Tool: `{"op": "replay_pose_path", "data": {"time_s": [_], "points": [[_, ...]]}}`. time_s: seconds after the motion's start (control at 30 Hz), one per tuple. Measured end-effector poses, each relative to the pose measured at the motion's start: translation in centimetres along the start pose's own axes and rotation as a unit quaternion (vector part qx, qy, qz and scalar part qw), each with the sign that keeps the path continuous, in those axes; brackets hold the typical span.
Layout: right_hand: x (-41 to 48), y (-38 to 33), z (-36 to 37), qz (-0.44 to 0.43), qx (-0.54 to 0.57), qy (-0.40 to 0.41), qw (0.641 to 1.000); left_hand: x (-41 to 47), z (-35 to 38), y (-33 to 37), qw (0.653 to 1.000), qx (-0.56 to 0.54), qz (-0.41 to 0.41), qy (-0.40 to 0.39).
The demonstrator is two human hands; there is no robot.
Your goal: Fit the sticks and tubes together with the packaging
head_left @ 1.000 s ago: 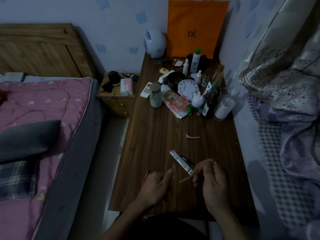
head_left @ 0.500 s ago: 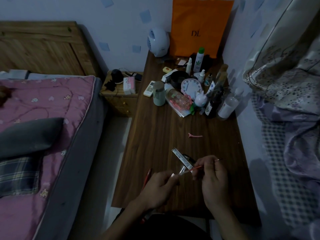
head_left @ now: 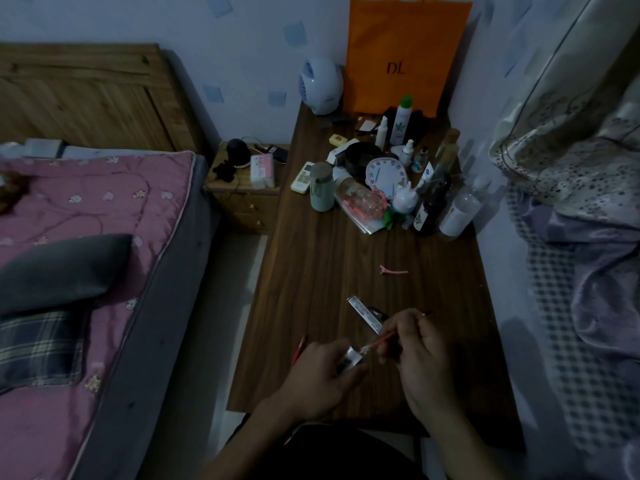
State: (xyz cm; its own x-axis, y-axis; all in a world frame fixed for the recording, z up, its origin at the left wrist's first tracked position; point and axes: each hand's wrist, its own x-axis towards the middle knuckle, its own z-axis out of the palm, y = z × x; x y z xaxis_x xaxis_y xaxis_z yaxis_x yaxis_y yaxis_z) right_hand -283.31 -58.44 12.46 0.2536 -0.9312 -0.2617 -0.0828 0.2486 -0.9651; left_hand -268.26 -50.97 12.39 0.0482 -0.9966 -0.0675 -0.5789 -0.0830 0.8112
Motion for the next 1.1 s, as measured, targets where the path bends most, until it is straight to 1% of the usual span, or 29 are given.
{"op": "replay_pose_path", "data": {"time_s": [0.07, 0.2, 0.33, 0.4, 0.53, 0.63, 0.7, 0.77, 0.9, 1.0, 1.1], "points": [[0.2, 0.4, 0.3, 0.011, -0.023, -0.02, 0.999, 0.0, 0.0, 0.0, 1.0, 0.006, -0.002, 0.001], [0.5, 0.8, 0.7, -0.008, -0.103, -0.061, 0.993, 0.2, 0.0, 0.1, 1.0, -0.003, -0.009, 0.004], [0.1, 0.8, 0.8, 0.023, -0.114, -0.097, 0.988, 0.3, 0.0, 0.0, 1.0, -0.009, -0.017, 0.005], [-0.2, 0.7, 0.8, 0.022, -0.106, -0.081, 0.991, 0.3, 0.0, 0.0, 0.999, -0.03, -0.022, -0.005], [-0.5, 0.3, 0.6, -0.017, -0.077, -0.021, 0.997, 0.2, 0.1, -0.3, 0.999, -0.024, -0.032, 0.004], [-0.6, 0.3, 0.4, -0.059, -0.101, -0.009, 0.993, 0.1, 0.2, -0.4, 0.999, -0.036, -0.038, -0.003], [-0.7, 0.5, 0.4, -0.105, -0.142, -0.003, 0.984, 0.1, 0.1, -0.5, 0.998, -0.04, -0.04, -0.003], [-0.9, 0.8, 0.5, -0.139, -0.184, -0.019, 0.973, 0.0, 0.1, -0.6, 0.998, -0.043, -0.04, 0.003], [-1.1, 1.2, 0.8, -0.156, -0.221, -0.095, 0.958, -0.2, 0.1, -0.4, 0.998, -0.057, -0.025, 0.009], [-1.5, 1.0, 1.1, -0.137, -0.208, -0.141, 0.958, -0.2, 0.0, -0.5, 0.998, -0.061, -0.024, 0.018], [-1.4, 1.3, 1.0, -0.117, -0.148, -0.124, 0.974, -0.2, -0.1, -0.7, 0.997, -0.063, -0.034, 0.02]]}}
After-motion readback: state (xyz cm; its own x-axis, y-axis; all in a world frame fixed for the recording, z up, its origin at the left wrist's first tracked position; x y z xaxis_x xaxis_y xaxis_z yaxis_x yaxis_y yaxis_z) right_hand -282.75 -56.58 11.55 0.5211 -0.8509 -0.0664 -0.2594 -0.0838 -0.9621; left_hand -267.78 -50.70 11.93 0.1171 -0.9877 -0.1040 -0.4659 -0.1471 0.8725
